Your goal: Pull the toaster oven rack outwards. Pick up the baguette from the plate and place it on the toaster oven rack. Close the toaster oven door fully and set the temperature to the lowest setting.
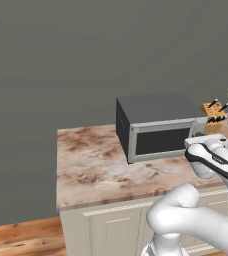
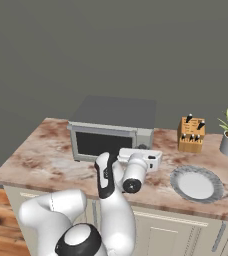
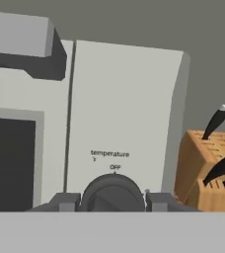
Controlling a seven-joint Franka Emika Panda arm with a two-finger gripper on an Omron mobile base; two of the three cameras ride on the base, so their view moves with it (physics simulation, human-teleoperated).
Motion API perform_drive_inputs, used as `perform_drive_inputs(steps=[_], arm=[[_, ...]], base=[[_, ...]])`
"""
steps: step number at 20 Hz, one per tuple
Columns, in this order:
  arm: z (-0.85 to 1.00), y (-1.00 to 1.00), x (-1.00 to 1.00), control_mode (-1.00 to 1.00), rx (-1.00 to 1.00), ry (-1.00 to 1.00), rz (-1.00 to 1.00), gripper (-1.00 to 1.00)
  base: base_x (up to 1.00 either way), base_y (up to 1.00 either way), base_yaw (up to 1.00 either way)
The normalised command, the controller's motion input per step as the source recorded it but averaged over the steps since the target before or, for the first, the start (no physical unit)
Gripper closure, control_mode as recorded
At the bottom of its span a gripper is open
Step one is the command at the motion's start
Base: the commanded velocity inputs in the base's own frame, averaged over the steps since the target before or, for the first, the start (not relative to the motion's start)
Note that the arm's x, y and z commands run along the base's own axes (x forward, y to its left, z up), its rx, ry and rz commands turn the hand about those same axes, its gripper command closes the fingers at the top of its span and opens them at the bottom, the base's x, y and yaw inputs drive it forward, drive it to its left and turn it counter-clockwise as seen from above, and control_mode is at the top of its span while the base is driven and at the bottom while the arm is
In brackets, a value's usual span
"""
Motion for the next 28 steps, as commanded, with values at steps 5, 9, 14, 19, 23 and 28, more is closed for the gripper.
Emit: perform_drive_inputs(steps=[5, 9, 14, 19, 23, 28], arm=[[0.0, 0.0, 0.0, -1.0, -0.14, 0.0, 0.0, 1.0], [0.0, 0.0, 0.0, -1.0, -0.14, 0.0, 0.0, 1.0], [0.0, 0.0, 0.0, -1.0, -0.13, 0.0, 0.0, 1.0], [0.0, 0.0, 0.0, -1.0, -0.13, 0.0, 0.0, 1.0], [0.0, 0.0, 0.0, -1.0, -0.14, 0.0, 0.0, 1.0], [0.0, 0.0, 0.0, -1.0, -0.14, 0.0, 0.0, 1.0]], base=[[0.0, 0.0, 0.0], [0.0, 0.0, 0.0], [0.0, 0.0, 0.0], [0.0, 0.0, 0.0], [0.0, 0.0, 0.0], [0.0, 0.0, 0.0]])
